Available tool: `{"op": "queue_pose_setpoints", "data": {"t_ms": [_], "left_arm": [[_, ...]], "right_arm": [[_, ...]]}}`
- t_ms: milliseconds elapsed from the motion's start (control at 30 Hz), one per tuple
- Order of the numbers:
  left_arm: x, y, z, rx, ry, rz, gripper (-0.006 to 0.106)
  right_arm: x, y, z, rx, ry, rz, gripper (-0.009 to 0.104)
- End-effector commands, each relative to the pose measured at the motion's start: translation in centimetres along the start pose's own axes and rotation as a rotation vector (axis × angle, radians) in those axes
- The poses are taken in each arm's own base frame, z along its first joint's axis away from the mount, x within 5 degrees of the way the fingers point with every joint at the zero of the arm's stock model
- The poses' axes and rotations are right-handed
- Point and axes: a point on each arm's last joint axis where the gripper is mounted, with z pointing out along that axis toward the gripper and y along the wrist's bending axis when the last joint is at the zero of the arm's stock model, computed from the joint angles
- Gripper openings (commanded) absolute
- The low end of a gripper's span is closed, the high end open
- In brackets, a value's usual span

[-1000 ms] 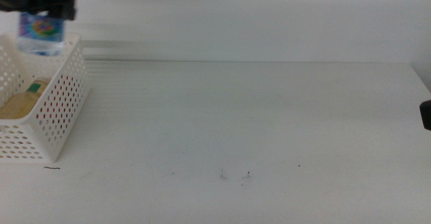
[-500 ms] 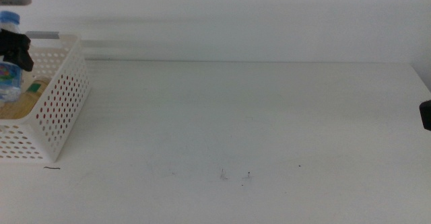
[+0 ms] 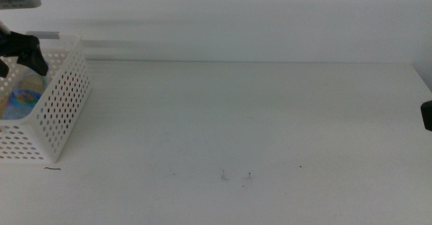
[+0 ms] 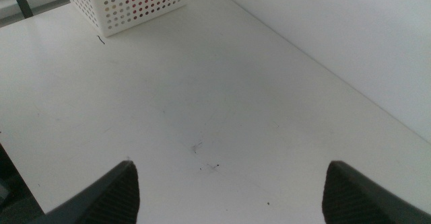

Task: Use arms to grab the bottles and put them into the dustbin to the left of the table.

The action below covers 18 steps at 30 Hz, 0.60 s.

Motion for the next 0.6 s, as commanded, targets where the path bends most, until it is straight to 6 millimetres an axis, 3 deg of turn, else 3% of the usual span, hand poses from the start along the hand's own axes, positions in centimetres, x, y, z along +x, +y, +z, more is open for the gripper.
{"op": "queue_pose_setpoints", "data": {"t_ms": [0, 100, 300, 467, 567], "left_arm": [[-0.1, -1.3, -2.0, 0.003, -0.015, -0.009, 0.094], [-0.1, -3.1, -4.9, -0.013, -0.071, -0.014, 0.094], [1.8, -8.9, -11.7, -0.012, -0.226, 0.071, 0.094], [4.9, -14.9, -17.0, 0.073, -0.500, 0.226, 0.094], [7.6, -17.9, -18.9, 0.145, -0.626, 0.313, 0.094]], "right_arm": [[-0.2, -0.1, -0.3, 0.009, -0.017, -0.011, 0.093], [-0.2, -0.1, -0.3, 0.009, -0.017, -0.011, 0.093], [-0.2, -0.1, -0.3, 0.009, -0.017, -0.011, 0.093], [-0.2, -0.1, -0.3, 0.009, -0.017, -0.011, 0.093], [-0.2, -0.1, -0.3, 0.009, -0.017, -0.011, 0.093]]}}
